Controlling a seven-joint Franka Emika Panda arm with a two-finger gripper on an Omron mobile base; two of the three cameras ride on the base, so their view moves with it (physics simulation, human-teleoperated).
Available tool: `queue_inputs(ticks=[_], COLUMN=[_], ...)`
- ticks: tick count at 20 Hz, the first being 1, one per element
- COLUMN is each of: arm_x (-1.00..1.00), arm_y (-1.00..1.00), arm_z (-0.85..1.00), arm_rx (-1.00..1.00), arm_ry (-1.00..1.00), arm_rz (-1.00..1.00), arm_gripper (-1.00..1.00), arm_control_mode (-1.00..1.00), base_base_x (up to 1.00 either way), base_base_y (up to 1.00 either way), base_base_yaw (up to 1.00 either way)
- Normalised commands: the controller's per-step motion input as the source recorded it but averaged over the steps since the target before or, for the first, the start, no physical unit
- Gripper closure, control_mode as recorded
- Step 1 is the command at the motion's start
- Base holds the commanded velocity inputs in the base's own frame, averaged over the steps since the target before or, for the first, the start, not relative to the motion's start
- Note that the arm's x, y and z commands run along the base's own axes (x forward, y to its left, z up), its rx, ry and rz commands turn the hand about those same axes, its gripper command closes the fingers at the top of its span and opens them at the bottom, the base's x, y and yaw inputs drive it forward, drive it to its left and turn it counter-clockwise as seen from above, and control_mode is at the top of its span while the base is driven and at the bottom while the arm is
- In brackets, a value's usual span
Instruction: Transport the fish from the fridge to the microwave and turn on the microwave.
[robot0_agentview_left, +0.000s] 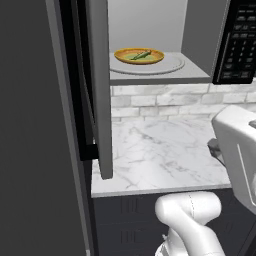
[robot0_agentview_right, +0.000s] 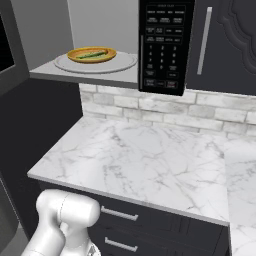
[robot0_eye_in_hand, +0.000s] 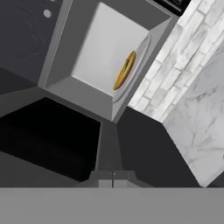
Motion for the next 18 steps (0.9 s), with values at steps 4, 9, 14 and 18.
queue_inputs(ticks=[4,9,14,18], arm_x=[-0.10,-0.01,0.00,-0.02], arm_y=[0.19,0.20,0.21,0.23], arm_z=[0.00,0.00,0.00,0.00], arm_rx=[0.00,0.00,0.00,0.00], arm_ry=[-0.06,-0.03,-0.03,-0.06], arm_rz=[0.00,0.00,0.00,0.00], arm_gripper=[1.00,1.00,1.00,1.00], arm_control_mode=[-1.00,-1.00,-1.00,-1.00], base_base_x=[0.00,0.00,0.00,0.00], base_base_y=[0.00,0.00,0.00,0.00], base_base_yaw=[0.00,0.00,0.00,0.00])
